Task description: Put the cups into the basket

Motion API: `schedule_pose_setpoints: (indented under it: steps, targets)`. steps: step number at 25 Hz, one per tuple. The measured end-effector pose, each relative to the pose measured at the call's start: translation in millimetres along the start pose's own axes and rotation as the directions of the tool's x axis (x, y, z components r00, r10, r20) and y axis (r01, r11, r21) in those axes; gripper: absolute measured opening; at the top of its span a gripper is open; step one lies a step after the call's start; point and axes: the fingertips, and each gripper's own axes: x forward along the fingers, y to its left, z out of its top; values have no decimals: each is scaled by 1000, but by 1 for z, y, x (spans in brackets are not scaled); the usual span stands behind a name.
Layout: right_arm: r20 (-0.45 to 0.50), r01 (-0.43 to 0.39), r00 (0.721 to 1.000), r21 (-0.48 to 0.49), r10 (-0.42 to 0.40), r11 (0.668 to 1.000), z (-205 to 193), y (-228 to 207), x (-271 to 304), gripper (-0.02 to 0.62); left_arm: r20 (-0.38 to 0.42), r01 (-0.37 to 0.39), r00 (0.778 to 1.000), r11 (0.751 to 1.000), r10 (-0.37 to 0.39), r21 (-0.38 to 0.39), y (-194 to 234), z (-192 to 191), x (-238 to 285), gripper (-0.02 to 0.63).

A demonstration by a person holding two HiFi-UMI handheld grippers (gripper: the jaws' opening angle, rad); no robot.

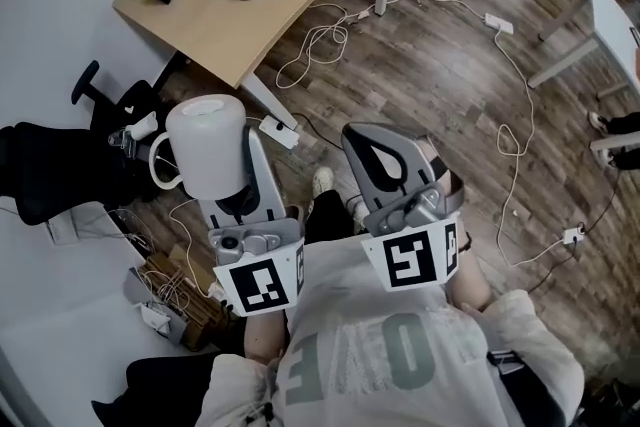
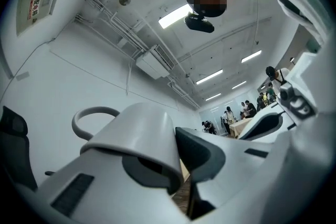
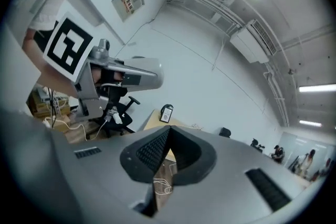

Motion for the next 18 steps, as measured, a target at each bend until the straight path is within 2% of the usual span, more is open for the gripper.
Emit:
schedule_pose_setpoints:
  steps: [2,4,8,13,18]
  targets:
    - [6,-18,1000,44,17,999,-2,0,-1,-2,-4,3,1000,1000,-3,31,0,-1,1,52]
    - [-6,-17,1000,50,17,999,-10,0,-1,-2,-19,7,1000,999,-6,43,0,-8,2,52]
    - [-20,-13,1000,80,15,997,-26,-5,8,-2,-31,-4,999,999,5,35,4,-28,16,52]
    - [-24,32,999,140,-29,990,-34,-27,39,-2,-16,9,1000,1000,-8,24,15,-48,53,52]
    - [-43,41,998,70,-38,997,-39,-47,80,-2,-27,6,1000,1000,-6,11,32,-68,96,52]
